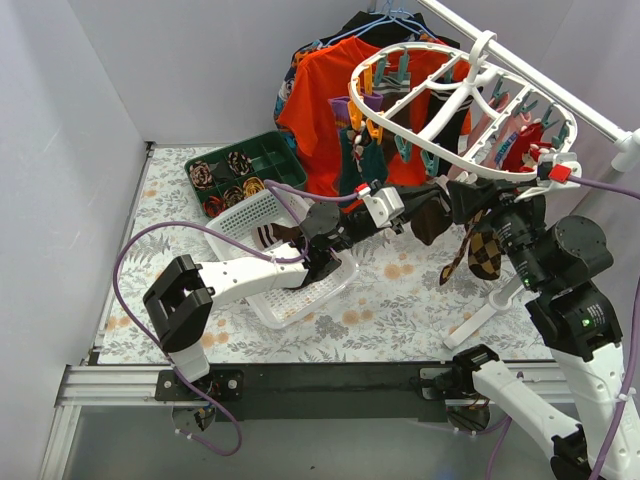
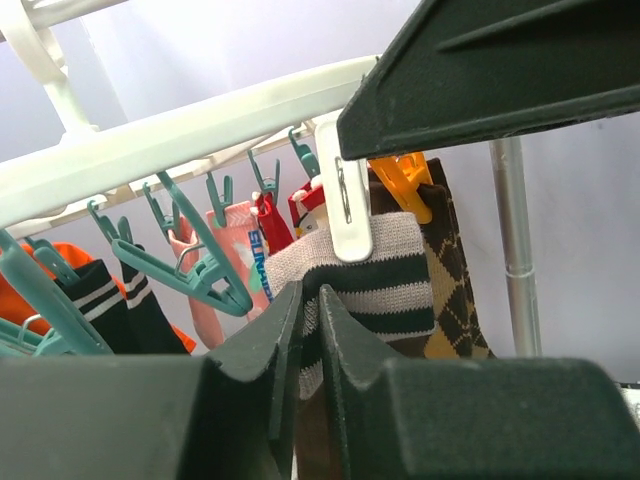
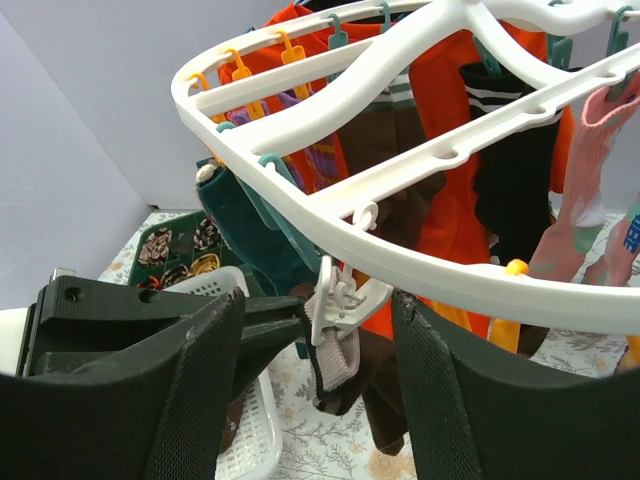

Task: Clip the socks to the hanger
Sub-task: Clamp the sock onto the hanger, then open the clamp at the hanger.

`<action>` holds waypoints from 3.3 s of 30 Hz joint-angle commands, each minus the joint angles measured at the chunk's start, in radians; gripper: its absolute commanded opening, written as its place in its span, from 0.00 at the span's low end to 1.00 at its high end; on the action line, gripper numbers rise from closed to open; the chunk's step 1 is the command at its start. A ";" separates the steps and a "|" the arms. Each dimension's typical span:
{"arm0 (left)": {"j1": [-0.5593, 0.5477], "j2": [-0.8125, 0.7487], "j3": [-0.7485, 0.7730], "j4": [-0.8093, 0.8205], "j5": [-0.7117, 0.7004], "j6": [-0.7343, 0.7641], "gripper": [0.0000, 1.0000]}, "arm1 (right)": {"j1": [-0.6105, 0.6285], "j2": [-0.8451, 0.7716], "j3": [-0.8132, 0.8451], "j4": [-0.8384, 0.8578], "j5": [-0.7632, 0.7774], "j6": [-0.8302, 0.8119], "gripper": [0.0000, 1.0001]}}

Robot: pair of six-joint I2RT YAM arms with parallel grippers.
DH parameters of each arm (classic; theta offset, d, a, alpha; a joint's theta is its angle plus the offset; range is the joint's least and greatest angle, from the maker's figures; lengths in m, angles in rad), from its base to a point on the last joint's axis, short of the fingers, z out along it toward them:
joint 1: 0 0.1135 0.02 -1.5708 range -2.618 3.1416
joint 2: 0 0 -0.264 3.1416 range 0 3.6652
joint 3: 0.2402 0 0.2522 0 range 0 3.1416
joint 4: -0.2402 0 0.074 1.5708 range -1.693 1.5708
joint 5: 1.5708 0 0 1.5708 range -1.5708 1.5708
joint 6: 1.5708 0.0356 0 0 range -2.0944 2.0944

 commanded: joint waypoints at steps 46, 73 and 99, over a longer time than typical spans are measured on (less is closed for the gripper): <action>0.073 -0.022 0.214 -0.367 -0.153 -0.460 0.66 | 0.014 0.023 0.122 -0.007 -0.204 -0.114 0.65; 0.041 -0.044 0.137 -0.228 -0.101 -0.332 0.43 | 0.015 0.136 0.165 -0.066 0.009 -0.017 0.45; -0.030 -0.048 0.131 -0.246 -0.142 -0.209 0.43 | 0.017 0.129 0.034 0.103 0.179 -0.026 0.36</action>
